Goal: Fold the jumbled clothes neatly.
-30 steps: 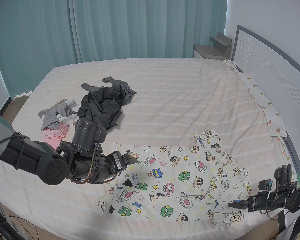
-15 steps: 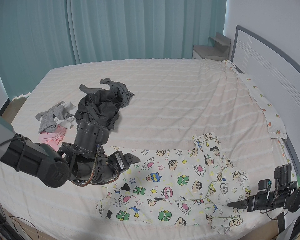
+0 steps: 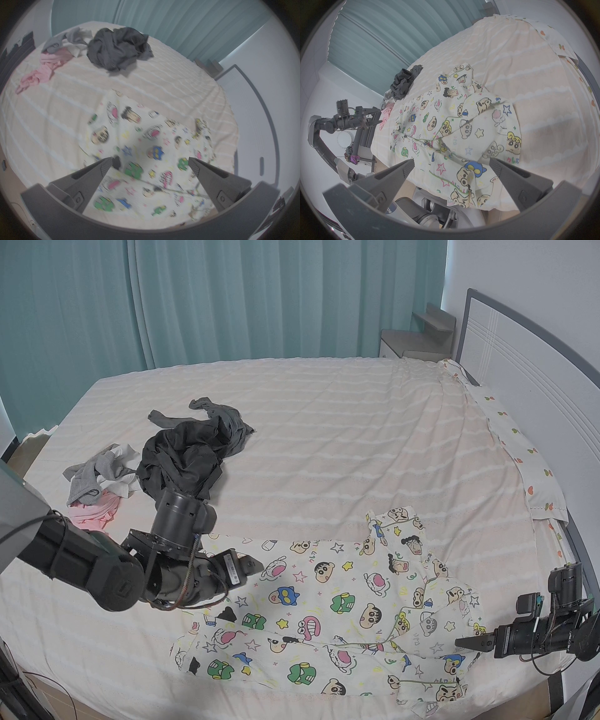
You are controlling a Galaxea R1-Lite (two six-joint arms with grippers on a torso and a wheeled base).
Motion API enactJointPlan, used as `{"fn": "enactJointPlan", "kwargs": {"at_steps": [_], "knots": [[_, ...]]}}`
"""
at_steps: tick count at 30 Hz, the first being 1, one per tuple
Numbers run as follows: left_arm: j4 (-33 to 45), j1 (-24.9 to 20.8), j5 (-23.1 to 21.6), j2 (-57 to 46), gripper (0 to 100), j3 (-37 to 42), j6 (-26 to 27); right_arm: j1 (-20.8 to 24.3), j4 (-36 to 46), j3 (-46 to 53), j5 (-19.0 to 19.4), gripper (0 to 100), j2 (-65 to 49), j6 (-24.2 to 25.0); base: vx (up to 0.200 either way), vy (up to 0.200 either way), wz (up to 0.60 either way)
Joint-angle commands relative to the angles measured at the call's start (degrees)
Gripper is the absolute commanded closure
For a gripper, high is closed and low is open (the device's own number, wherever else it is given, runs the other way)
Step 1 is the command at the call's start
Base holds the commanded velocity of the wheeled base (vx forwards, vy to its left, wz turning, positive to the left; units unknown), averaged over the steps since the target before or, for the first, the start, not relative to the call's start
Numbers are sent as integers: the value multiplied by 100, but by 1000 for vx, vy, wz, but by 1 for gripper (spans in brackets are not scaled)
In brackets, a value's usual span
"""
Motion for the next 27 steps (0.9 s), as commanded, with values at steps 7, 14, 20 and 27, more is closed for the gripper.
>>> {"fn": "enactJointPlan", "kwargs": {"at_steps": [7, 14, 20, 27], "knots": [[36, 1811, -319, 511, 0, -539, 2212, 5, -9, -187, -32, 0, -28, 2, 0, 0, 0], [63, 2093, -784, 1688, 0, -1585, 3055, 41, -519, -179, -41, 0, 192, 538, 0, 0, 0], [45, 2031, -1066, 2286, 0, -1963, 3029, 243, -1494, -20, -6, 0, 491, 1285, 0, 0, 0], [-16, 1978, -1136, 2558, 0, -2165, 2994, 436, -2285, 234, -6, 0, 605, 1654, 0, 0, 0]]}}
